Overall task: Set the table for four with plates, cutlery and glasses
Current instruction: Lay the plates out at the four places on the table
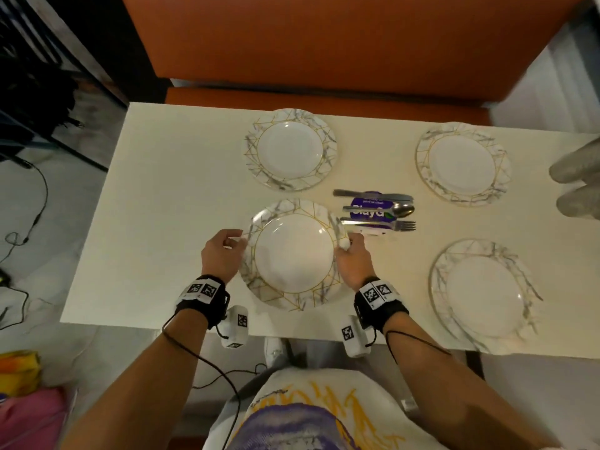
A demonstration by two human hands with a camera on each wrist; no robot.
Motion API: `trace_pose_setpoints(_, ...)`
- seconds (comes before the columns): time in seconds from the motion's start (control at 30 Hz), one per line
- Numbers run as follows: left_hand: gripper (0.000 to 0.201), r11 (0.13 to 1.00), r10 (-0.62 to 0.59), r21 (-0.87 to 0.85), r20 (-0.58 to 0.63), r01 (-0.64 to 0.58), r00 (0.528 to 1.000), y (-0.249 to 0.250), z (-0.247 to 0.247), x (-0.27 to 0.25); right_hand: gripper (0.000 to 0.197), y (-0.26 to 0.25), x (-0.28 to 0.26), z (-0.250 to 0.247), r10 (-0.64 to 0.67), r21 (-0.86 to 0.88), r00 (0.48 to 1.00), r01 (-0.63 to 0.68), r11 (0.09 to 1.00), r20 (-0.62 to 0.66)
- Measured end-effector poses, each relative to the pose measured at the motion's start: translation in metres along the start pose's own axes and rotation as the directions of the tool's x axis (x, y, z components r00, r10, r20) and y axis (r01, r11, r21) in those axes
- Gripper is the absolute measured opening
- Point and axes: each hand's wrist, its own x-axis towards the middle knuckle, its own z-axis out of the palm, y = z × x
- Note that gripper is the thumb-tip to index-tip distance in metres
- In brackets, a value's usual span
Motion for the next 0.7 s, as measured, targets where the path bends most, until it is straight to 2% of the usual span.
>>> trace_pose_setpoints(0.1, 0.018, 0.998, -0.043, 0.042, 0.026, 0.042, 0.999, -0.020, -0.021, -0.009, 0.048, 0.016, -0.017, 0.027, -0.064, -0.123, 0.997, 0.060, 0.991, -0.030)
trace_pose_setpoints(0.23, 0.017, 0.994, -0.047, 0.105, 0.080, 0.038, 0.996, -0.036, -0.037, -0.014, 0.049, 0.021, -0.038, 0.042, -0.085, -0.224, 0.996, 0.076, 0.972, -0.032)
trace_pose_setpoints(0.43, 0.032, 0.982, -0.049, 0.188, 0.103, 0.029, 0.993, -0.041, -0.046, -0.018, 0.054, 0.025, -0.052, 0.046, -0.129, -0.246, 0.991, 0.120, 0.962, -0.021)
trace_pose_setpoints(0.7, 0.033, 0.969, -0.038, 0.248, 0.125, 0.006, 0.991, -0.040, -0.046, -0.014, 0.049, 0.028, -0.045, 0.032, -0.099, -0.286, 0.995, 0.103, 0.953, 0.027)
